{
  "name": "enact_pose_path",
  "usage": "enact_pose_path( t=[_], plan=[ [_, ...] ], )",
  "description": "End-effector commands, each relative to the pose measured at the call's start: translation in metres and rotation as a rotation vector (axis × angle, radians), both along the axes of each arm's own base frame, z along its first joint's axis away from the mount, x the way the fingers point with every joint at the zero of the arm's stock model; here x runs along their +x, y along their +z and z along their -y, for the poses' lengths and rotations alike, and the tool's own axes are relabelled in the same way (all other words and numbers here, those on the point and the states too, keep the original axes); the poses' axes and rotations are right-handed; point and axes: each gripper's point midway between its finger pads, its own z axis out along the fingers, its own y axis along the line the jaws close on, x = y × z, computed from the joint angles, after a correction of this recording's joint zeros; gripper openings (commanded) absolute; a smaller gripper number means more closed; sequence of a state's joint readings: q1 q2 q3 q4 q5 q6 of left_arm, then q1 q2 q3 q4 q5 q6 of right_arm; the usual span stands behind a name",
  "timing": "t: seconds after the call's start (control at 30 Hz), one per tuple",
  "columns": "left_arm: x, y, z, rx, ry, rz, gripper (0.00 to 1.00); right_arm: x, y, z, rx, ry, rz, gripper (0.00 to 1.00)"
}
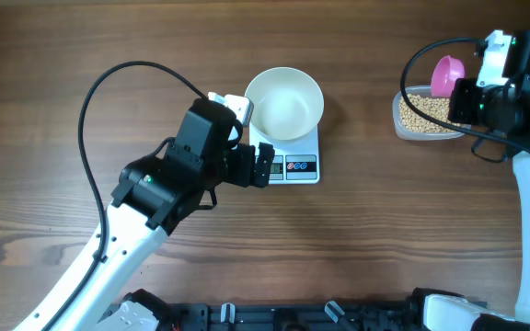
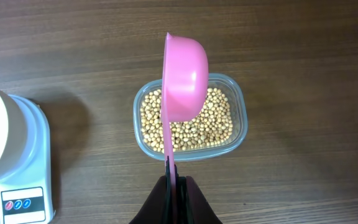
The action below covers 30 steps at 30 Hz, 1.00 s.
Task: Scoop item into bowl and weigh 150g on scale
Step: 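Move the left gripper forward beside the scale and bowl, then position the pink scoop over the soybean tub with the right gripper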
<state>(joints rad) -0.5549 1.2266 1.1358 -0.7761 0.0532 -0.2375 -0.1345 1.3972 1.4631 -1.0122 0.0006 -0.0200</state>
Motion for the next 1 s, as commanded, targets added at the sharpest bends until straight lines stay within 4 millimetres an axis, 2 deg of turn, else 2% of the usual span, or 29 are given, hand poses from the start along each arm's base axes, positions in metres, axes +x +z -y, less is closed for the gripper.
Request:
enact_pose_path(
  t=[0.0,0.4,0.97],
  plan=[
    [0.000,-0.001,0.001,0.011,-0.017,0.010,1.00,0.002,-0.001,0.000,0.020,-0.014,0.000,0.04],
    [0.006,-0.001,-0.008,0.032,0.052,0.021,1.00,0.000,-0.001,0.009,-0.040,-0.021,-0.008,0.04],
    [-0.002,-0.001,0.003,0.019,-0.070,0.015,1.00,-0.003,-0.003,0.008,-0.036,-0.023,-0.026,0.04]
  ],
)
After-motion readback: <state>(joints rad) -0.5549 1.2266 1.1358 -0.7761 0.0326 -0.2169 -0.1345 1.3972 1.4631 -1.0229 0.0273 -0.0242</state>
